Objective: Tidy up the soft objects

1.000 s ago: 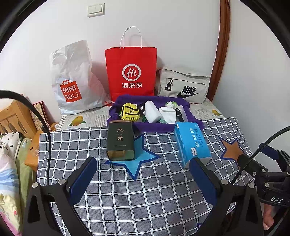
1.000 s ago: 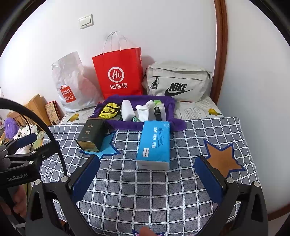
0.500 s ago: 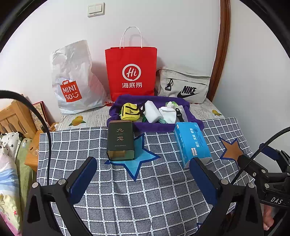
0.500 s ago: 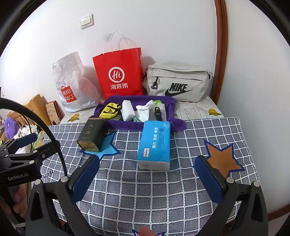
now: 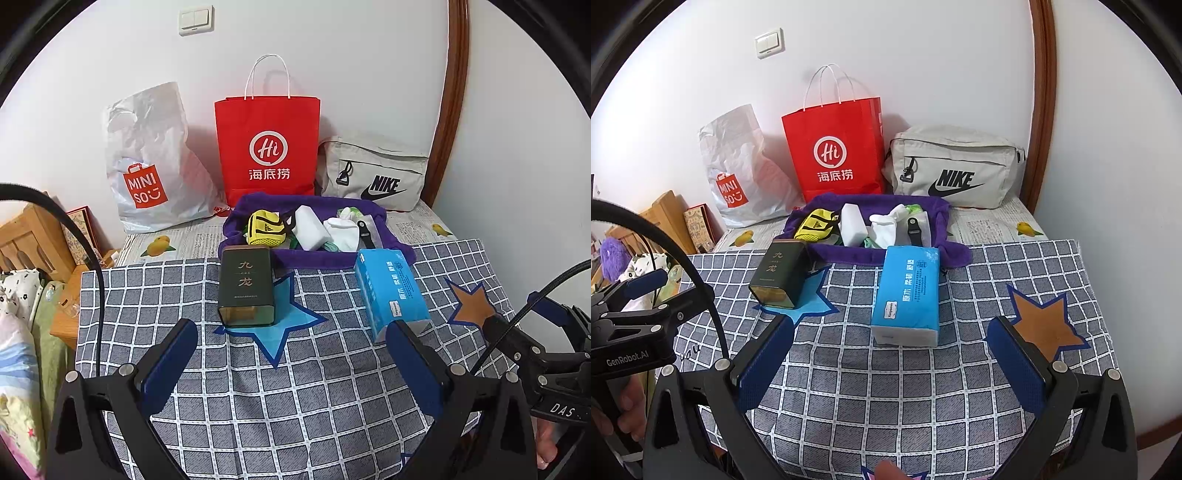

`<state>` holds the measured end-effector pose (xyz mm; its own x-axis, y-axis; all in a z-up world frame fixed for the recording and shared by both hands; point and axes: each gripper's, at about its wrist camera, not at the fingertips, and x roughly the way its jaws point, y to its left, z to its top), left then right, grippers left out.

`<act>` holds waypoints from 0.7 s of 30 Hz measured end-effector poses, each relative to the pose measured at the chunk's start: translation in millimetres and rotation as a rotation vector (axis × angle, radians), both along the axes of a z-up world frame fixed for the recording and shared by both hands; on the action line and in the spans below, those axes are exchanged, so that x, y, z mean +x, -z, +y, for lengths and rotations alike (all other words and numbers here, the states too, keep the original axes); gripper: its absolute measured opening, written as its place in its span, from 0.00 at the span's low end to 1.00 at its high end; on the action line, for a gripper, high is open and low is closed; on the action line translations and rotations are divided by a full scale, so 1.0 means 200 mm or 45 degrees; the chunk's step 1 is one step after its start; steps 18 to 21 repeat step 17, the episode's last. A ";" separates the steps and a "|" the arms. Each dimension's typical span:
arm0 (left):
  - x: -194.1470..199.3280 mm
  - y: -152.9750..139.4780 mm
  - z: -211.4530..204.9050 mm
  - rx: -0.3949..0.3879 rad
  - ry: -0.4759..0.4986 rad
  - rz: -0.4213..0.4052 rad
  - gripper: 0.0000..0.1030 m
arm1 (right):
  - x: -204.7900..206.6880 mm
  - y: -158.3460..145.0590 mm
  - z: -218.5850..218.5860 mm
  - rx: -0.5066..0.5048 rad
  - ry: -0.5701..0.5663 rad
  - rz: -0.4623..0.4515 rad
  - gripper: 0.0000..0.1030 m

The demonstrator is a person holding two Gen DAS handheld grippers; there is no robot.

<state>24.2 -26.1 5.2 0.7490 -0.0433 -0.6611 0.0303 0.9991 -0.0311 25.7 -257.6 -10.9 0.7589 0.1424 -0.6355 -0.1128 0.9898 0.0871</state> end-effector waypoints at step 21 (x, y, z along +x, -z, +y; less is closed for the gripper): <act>-0.01 0.00 -0.01 0.010 -0.002 -0.014 1.00 | 0.00 0.00 0.00 -0.003 -0.006 0.000 1.00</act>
